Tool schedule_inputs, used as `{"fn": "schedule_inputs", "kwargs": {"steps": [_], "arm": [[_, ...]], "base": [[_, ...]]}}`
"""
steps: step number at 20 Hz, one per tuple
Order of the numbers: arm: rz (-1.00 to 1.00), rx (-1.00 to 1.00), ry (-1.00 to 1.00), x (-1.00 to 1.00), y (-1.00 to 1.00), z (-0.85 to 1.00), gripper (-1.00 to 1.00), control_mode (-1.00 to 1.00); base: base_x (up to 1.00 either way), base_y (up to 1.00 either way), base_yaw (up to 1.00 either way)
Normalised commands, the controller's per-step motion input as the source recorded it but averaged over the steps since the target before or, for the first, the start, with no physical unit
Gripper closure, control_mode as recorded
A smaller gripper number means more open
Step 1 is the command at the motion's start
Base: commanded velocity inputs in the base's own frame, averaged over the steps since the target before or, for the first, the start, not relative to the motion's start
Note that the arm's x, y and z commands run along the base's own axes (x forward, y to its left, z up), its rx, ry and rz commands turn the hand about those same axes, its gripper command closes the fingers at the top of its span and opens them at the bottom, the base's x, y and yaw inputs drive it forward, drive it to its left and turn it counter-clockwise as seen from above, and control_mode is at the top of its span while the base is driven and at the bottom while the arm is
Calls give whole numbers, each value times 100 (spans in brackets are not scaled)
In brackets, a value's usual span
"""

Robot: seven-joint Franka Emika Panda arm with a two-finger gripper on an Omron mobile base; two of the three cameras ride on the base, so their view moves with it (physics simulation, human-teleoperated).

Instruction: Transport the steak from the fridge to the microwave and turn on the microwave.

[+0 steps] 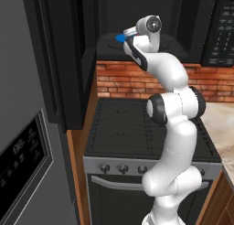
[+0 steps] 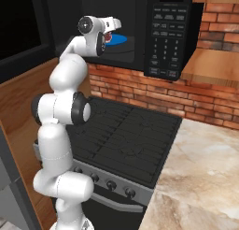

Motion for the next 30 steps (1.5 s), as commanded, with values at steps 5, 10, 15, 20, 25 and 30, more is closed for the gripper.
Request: {"fn": "schedule_inputs", "kwargs": {"steps": [5,10,15,20,25,30], "arm": [[0,2,1,-6,0,0,-100,-100],[0,6,-7,-67,0,18,-100,-100],[-1,5,-4,-100,0,3,-100,-100],[-1,0,0,-100,0,-10,-100,-100],[0,0,-12,-100,4,35,-100,-100],[0,0,-12,-100,8,28,-100,-100]], "base": [[0,0,0],[0,0,0],[0,0,0],[0,0,0],[0,0,0],[0,0,0]]}}
